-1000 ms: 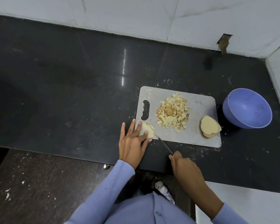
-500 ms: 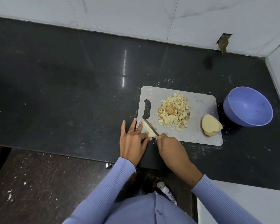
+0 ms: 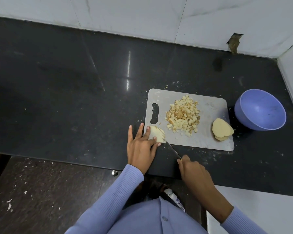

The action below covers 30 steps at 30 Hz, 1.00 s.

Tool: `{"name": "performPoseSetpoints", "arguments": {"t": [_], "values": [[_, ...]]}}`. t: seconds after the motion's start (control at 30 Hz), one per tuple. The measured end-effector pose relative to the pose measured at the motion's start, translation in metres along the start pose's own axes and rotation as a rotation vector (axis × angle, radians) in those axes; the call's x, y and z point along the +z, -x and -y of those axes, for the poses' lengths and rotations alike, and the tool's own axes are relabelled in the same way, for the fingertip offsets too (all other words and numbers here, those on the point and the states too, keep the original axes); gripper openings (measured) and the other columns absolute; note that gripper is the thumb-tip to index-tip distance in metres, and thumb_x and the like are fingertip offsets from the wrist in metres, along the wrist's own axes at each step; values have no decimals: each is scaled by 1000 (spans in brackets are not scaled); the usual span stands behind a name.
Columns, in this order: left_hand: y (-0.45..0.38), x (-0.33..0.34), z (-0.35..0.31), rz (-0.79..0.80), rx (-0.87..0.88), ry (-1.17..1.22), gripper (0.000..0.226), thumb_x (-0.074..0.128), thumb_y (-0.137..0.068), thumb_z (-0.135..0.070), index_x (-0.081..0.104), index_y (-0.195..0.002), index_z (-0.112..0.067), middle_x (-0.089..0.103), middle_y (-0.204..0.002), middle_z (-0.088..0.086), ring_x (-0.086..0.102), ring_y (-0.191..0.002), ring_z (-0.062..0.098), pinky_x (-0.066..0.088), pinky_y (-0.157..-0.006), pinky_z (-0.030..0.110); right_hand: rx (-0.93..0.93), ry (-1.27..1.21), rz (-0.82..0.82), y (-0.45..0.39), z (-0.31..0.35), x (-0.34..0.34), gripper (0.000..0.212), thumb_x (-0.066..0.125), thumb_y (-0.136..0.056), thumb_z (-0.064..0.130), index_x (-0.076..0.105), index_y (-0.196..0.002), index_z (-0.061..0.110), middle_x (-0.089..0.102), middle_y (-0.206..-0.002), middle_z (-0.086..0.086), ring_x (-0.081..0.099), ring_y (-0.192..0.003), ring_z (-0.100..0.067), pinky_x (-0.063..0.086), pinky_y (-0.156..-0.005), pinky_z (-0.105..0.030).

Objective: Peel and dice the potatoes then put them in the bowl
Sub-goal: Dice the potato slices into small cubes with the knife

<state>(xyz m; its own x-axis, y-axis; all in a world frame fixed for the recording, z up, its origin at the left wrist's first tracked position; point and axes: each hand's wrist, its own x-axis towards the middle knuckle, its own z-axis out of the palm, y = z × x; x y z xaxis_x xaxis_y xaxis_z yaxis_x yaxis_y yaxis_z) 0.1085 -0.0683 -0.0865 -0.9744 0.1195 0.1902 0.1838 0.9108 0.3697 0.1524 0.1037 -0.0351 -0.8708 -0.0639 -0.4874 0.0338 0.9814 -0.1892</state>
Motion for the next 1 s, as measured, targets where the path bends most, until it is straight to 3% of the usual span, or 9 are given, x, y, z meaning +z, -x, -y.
{"name": "performPoseSetpoints", "arguments": {"t": [0.17, 0.33, 0.5, 0.63, 0.83, 1.0], "values": [[0, -1, 1, -19, -4, 25, 22, 63, -80, -36, 78, -79, -19, 69, -111, 12, 57, -119, 32, 12, -113, 49, 0, -77, -45, -1, -2, 4, 28, 25, -103, 37, 39, -90, 17, 53, -76, -2, 61, -76, -28, 47, -67, -37], [0, -3, 2, -19, -7, 40, 23, 63, -79, -37, 77, -79, -19, 69, -112, 11, 56, -120, 31, 14, -112, 50, 16, -79, -62, 4, -7, -1, 28, 26, -103, 36, 39, -87, 17, 46, -69, 2, 51, -67, -23, 37, -61, -31], [2, -3, 4, -9, -6, 64, 27, 59, -82, -40, 77, -82, -20, 67, -116, 10, 53, -123, 30, 12, -112, 51, -64, -126, -115, -1, 7, -13, 31, 28, -102, 37, 42, -84, 16, 45, -65, 2, 54, -67, -24, 43, -63, -35], [2, -2, 3, -4, -19, 87, 38, 48, -85, -44, 78, -82, -20, 67, -116, 9, 53, -124, 29, 11, -112, 50, -103, -120, -143, -28, 27, -16, 33, 27, -102, 37, 45, -89, 14, 49, -71, -1, 56, -72, -27, 36, -59, -32], [1, -1, 4, 1, -39, 68, 23, 62, -79, -38, 77, -80, -20, 68, -115, 8, 54, -123, 29, 10, -113, 49, -85, -111, -104, -46, 40, -11, 38, 26, -103, 37, 50, -104, 7, 62, -93, -13, 59, -86, -33, 37, -63, -33], [0, -2, 2, -7, -45, 37, 24, 62, -79, -40, 78, -78, -22, 68, -113, 7, 54, -122, 30, 10, -112, 50, -34, -5, -35, -20, 23, -7, 31, 24, -103, 36, 42, -98, 11, 62, -98, -12, 60, -91, -33, 36, -65, -34]]}}
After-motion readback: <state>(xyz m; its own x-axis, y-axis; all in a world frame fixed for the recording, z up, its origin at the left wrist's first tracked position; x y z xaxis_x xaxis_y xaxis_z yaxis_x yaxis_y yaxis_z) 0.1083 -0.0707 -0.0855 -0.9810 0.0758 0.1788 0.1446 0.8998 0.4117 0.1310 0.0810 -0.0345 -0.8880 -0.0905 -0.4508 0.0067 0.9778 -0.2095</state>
